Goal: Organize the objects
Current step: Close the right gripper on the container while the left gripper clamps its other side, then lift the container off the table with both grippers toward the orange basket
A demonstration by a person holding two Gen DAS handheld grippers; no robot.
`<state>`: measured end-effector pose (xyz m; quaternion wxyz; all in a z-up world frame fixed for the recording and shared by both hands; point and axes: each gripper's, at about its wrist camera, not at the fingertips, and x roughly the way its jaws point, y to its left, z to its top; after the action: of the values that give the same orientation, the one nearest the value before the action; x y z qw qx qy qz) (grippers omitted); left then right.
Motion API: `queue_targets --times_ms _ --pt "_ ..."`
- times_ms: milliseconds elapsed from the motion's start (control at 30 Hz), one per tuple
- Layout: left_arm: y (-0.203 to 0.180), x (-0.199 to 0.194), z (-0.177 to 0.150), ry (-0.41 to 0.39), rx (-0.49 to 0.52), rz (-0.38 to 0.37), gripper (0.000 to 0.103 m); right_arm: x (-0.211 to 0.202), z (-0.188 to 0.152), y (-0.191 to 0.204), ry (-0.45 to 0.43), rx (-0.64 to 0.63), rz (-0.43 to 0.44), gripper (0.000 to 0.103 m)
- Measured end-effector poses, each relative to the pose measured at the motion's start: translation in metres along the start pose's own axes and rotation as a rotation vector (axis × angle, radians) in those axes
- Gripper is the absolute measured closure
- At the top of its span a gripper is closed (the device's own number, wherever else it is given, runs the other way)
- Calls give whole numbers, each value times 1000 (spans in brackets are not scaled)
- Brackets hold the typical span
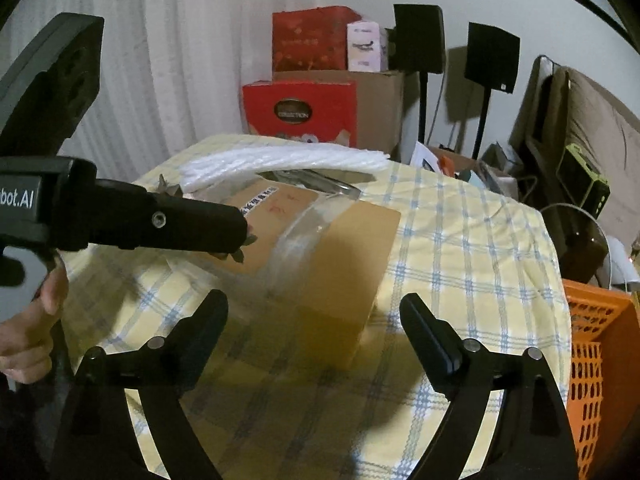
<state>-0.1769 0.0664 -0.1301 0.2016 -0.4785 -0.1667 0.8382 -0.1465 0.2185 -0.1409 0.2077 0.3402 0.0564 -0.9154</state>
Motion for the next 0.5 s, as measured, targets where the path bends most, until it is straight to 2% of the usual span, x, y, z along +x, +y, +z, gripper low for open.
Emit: queue_targets --times_ms 100,267,367,500 --pt "-4 6 0 13 14 -26 14 2 0 -4 1 18 22 14" --pt "-16 8 -4 30 64 -15 14 1 1 -1 -5 20 74 12" --pt "-23 6 -9 35 100 -11 16 2 2 3 5 10 33 12" --pt "-32 -2 -16 21 137 5 16 -5 1 7 -28 -5 -22 12"
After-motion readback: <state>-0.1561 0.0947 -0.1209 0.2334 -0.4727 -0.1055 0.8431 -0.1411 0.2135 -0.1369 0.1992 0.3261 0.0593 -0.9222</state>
